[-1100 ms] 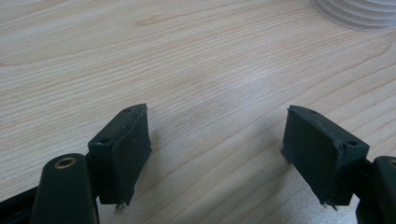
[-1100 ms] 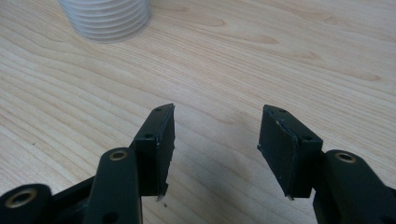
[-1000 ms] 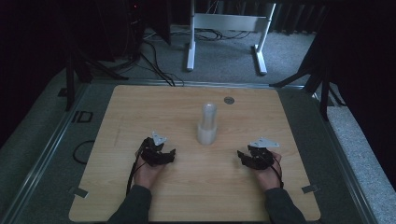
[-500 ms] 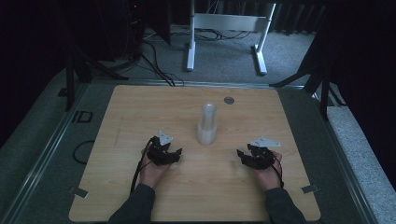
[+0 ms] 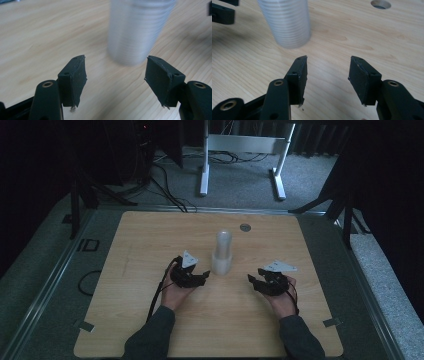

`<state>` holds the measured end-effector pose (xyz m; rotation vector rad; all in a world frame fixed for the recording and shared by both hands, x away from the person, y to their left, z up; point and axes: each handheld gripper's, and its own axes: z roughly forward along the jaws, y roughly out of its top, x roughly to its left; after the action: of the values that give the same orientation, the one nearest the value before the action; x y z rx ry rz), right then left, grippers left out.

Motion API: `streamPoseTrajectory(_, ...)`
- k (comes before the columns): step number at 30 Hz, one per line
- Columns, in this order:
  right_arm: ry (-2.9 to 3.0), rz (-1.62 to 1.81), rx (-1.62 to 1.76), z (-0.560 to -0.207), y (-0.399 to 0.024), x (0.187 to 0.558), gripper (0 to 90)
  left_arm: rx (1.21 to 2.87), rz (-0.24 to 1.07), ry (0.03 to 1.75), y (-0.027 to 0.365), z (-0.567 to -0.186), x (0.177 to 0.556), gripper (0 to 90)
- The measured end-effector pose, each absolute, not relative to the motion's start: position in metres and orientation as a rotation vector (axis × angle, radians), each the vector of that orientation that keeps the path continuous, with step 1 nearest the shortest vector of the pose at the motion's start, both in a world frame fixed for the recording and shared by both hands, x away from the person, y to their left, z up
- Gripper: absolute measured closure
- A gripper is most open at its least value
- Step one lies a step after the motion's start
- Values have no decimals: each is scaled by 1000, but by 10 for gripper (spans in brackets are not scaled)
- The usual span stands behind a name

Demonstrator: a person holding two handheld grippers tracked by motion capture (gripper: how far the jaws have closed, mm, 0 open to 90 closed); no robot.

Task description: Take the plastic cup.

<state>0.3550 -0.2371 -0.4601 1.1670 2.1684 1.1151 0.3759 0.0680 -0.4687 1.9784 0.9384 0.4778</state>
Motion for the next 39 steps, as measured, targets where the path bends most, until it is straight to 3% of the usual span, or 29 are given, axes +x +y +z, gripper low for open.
streamPoseTrajectory(8,2164,1163,1114,-441,-226,362,407,1924,405,891,46,-463,392,276)
streamPoseTrajectory(17,2170,1265,1054,-423,-212,374,336,1896,418,881,32,-462,403,182)
streamPoseTrajectory(39,2163,1415,924,-387,-165,404,300,1858,439,844,27,-467,407,224)
